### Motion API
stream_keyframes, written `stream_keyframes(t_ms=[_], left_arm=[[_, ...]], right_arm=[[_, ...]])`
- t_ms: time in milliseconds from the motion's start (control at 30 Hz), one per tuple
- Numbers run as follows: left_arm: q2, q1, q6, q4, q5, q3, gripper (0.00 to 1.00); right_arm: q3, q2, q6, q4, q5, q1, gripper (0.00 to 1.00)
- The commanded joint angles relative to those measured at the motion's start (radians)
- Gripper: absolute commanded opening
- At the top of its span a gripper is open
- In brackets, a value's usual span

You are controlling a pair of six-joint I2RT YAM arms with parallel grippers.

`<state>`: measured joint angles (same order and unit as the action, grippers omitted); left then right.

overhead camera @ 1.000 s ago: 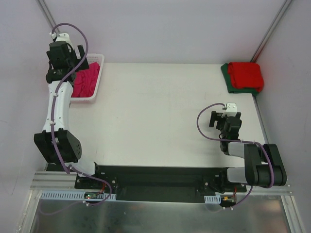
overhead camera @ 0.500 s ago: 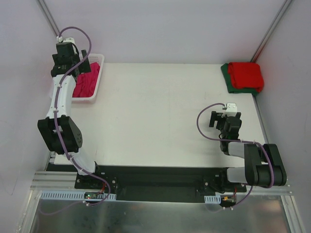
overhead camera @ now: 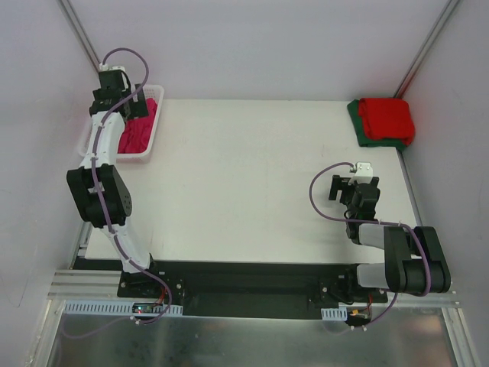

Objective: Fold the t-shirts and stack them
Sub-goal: Grab crumpled tshirt from bin with the left arm

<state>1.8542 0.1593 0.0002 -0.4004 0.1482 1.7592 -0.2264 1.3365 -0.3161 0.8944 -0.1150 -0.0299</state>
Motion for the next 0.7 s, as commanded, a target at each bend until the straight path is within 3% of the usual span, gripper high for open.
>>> stream_keyframes(t_ms=[0,667], left_arm=[[0.065,0.020,-0.046,0.005,-0.087,0.042,0.99],[0.276,0.049,-0.074,0.055,-0.113,0.177,0.93]], right_arm=[[-0.025,-0.007,-0.003,0.055,0.011,-0.004,0.96],[-0.025,-0.007,-0.003,0.055,0.011,-0.004,0.96]])
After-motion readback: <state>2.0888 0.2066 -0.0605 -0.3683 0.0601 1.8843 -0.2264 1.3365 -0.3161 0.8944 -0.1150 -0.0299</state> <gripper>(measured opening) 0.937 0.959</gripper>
